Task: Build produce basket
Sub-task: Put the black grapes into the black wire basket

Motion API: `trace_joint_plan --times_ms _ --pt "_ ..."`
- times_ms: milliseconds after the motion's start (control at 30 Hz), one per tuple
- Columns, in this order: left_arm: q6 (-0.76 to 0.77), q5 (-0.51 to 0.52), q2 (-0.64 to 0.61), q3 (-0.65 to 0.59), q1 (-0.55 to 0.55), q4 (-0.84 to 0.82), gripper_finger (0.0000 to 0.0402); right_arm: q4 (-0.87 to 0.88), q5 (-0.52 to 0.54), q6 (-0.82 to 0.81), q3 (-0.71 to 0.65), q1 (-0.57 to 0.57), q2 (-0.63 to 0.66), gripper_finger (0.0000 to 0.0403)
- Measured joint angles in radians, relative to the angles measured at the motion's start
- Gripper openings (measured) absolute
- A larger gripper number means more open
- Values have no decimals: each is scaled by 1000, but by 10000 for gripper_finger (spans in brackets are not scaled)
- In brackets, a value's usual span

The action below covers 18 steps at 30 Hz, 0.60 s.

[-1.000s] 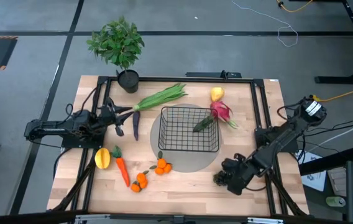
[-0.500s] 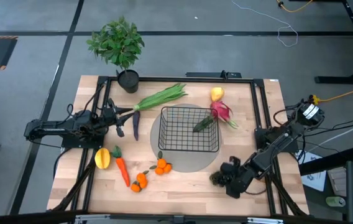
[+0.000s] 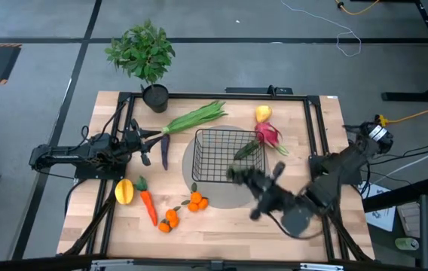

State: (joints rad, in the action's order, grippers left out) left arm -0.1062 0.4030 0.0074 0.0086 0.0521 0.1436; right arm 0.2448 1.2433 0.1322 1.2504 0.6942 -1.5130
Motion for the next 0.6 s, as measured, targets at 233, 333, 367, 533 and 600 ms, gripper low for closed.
trace_joint_plan --times_ms 233,333,367,533,600 --pt "0 0 0 0 0 0 85 14 -500 -32 50 -334 0 25" --pt "0 0 0 0 0 0 85 71 -682 -85 54 -441 0 52" --pt "-1 0 0 0 0 0 85 85 -743 -104 54 -466 0 64" --pt "-1 0 0 0 0 0 85 102 -910 -151 55 -529 0 130" --pt "-1 0 0 0 0 -1 85 105 -901 -151 56 -537 0 153"
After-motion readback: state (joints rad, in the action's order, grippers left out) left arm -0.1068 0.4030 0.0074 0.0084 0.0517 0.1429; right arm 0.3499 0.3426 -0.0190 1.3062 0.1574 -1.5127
